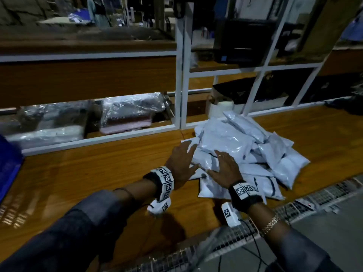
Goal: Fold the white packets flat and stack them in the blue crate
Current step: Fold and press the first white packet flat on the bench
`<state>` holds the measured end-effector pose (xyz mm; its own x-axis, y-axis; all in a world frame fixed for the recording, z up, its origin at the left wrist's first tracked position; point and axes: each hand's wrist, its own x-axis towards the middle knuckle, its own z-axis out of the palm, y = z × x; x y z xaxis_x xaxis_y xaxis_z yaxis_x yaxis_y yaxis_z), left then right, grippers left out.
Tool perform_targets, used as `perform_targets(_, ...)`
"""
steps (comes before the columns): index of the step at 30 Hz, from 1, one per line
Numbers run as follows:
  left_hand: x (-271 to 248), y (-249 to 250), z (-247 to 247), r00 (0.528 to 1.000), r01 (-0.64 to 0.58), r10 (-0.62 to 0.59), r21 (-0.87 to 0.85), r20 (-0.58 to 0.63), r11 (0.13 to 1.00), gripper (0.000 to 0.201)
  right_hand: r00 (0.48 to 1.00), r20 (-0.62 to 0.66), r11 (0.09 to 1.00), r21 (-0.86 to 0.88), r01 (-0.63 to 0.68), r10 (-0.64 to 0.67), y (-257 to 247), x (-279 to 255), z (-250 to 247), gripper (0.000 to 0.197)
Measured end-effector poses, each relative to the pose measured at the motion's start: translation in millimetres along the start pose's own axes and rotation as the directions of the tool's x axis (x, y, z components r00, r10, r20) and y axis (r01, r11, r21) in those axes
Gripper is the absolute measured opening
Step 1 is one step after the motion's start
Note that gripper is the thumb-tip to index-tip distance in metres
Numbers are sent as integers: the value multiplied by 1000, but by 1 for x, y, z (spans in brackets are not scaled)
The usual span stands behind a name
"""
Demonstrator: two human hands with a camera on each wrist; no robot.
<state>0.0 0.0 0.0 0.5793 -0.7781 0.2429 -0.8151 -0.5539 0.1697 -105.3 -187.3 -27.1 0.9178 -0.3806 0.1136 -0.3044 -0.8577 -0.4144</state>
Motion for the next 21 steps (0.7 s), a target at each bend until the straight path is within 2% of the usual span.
perform_targets(5, 40, 3, 21, 985, 54, -72, 113, 159, 992, 85, 995, 101, 990, -140, -1, 15, 13, 11, 5, 89)
perform_targets(11, 58, -10, 47, 955, -14, -22, 119, 297, 993, 90, 993, 111, 970, -235, 63, -37, 16, 18, 20, 86)
perform_targets(17, 62, -28, 54, 966, -95, 52, 161, 252, 982, 85, 994, 64, 971, -214, 104, -93, 13, 23, 18, 69)
perform_targets(21, 53, -37, 37, 967, -97, 68, 107, 247, 989, 89, 977, -27, 963, -174, 206, -214, 0, 19, 12, 53)
